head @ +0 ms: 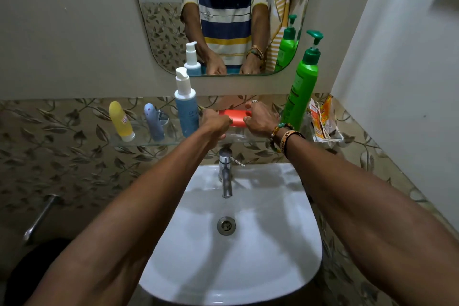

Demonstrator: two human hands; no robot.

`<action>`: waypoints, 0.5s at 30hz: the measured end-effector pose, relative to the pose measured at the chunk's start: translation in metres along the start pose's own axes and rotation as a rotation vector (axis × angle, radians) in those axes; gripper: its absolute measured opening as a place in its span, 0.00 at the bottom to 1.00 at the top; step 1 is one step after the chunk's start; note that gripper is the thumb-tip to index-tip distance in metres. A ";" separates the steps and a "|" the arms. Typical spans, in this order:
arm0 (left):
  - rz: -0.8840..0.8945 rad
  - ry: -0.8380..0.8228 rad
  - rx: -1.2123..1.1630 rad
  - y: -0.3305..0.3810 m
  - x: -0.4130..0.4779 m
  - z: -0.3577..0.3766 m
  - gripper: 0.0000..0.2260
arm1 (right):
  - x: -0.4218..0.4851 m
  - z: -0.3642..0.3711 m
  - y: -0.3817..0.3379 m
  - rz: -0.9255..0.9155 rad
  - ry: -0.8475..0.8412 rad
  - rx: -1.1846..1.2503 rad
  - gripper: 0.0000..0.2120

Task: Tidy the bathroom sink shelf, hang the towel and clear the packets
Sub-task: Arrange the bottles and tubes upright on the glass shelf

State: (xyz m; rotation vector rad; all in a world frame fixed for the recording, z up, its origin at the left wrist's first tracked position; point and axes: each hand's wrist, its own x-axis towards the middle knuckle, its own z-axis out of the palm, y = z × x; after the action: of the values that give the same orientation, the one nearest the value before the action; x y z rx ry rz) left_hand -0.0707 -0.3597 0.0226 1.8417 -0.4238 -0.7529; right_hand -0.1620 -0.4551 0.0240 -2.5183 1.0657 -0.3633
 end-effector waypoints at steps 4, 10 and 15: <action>-0.016 -0.002 0.038 0.001 0.001 0.000 0.15 | 0.006 0.006 0.004 0.018 -0.035 -0.037 0.22; -0.032 -0.045 0.036 0.002 0.005 0.002 0.11 | 0.013 0.009 0.010 0.010 -0.067 -0.098 0.21; -0.041 -0.027 0.026 0.000 0.009 0.004 0.08 | 0.018 0.011 0.011 -0.010 -0.111 -0.101 0.19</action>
State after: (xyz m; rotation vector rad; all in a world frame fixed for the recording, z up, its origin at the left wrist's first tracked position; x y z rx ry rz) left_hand -0.0662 -0.3678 0.0189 1.8717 -0.4155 -0.8043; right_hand -0.1524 -0.4729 0.0112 -2.5993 1.0527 -0.1739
